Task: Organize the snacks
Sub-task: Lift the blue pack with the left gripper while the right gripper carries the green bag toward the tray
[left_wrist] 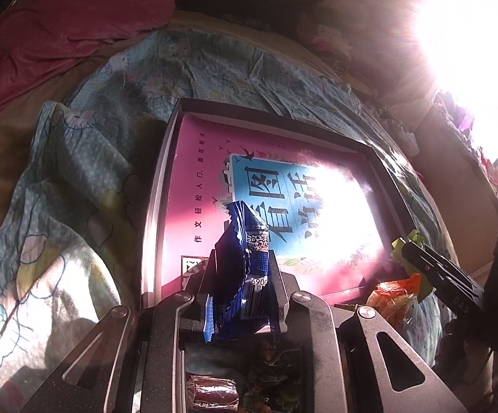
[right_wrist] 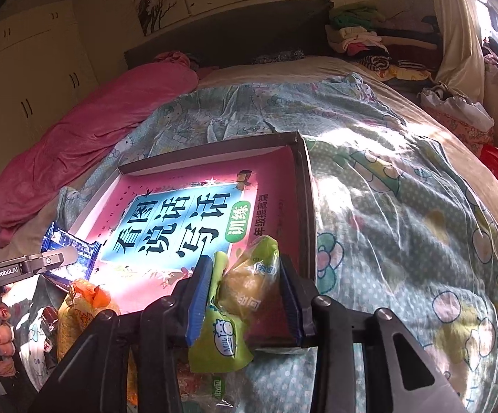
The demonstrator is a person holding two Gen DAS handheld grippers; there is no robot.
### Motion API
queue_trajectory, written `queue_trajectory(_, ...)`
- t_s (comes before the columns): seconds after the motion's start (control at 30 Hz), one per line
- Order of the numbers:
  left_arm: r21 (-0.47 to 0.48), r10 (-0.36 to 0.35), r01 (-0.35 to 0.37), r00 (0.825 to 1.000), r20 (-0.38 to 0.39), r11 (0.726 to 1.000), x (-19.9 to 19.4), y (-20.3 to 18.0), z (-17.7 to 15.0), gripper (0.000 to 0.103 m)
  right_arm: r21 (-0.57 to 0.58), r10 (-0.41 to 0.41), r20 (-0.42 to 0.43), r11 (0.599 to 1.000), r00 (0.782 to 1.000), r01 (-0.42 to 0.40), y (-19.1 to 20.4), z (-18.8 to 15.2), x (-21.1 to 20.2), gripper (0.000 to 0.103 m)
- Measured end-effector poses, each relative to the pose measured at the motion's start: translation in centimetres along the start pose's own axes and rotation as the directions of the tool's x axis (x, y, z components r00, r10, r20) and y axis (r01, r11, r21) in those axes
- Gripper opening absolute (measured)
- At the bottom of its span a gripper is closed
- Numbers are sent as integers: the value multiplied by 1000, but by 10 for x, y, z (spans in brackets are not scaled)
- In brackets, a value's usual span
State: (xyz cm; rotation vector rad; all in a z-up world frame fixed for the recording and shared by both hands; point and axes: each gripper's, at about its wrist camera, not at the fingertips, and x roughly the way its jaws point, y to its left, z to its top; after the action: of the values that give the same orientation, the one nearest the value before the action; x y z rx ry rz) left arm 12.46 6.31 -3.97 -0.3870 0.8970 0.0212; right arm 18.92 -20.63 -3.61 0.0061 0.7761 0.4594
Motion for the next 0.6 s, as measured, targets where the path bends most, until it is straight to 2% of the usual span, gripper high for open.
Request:
queue_trajectory(0.1, 1, 1, -1, 1000, -3, 1000, 0, 1, -1, 24, -15, -2, 0, 1000, 1000, 2, 2, -3, -5, 41)
queue_trajectory(0.23, 1, 11, -11, 1000, -15, 1000, 1, 1, -2, 27, -10, -7, 1, 1000, 1000, 7, 0, -4, -10, 48)
queue_trajectory(0.6, 14, 55, -54, 998, -32, 998, -1, 3, -6, 42, 35, 15, 22, 999, 1000, -16, -7, -4, -22, 48)
